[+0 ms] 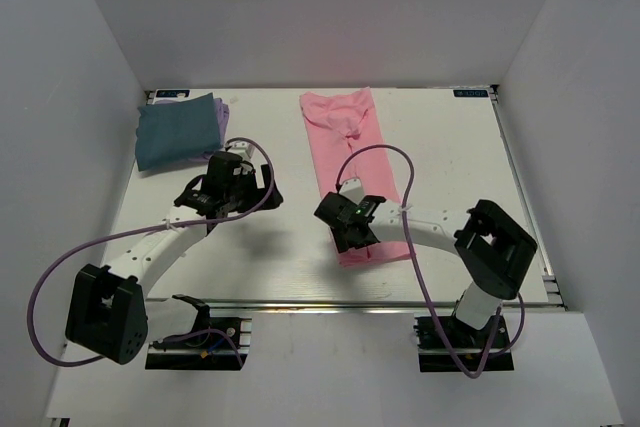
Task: Fold and stack the t-shirts
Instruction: Rotate the tshirt 90 degrees
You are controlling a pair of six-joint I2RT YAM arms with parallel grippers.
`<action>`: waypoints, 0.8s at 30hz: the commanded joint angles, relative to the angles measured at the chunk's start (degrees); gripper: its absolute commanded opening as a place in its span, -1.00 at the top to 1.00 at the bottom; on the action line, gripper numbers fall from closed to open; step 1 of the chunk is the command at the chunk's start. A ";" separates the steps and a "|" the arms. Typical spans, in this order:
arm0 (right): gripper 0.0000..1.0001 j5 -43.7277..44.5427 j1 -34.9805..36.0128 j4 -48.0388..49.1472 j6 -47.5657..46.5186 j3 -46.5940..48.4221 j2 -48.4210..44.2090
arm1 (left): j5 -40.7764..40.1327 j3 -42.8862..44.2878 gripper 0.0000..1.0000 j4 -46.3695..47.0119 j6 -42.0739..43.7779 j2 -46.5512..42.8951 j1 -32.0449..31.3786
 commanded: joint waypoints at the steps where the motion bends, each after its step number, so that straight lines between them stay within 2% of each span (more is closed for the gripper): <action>1: -0.81 2.71 0.01 -2.42 2.62 -0.66 -3.10 | 0.79 -0.04 -1.00 1.55 0.14 0.18 -0.10; 7: -0.81 6.14 -0.51 -5.76 4.98 -1.72 -4.51 | 0.79 -0.04 -1.00 1.55 0.14 2.02 -0.10; 14: -0.81 11.59 -2.10 -14.28 14.46 -5.49 -7.58 | 2.10 -0.04 -1.00 3.22 0.67 3.95 -0.10; 19: -0.81 10.37 -3.94 -11.66 14.22 -9.18 -11.45 | 3.25 0.49 -1.00 3.75 0.67 5.10 -0.10; 20: -0.81 9.66 -3.94 -10.78 11.09 -10.32 -12.76 | 3.25 0.49 -1.00 3.75 0.67 5.10 -0.10; 24: -0.81 3.86 -5.78 -0.87 5.97 -14.45 -17.07 | 5.88 -0.13 -1.00 5.15 1.20 7.03 -0.10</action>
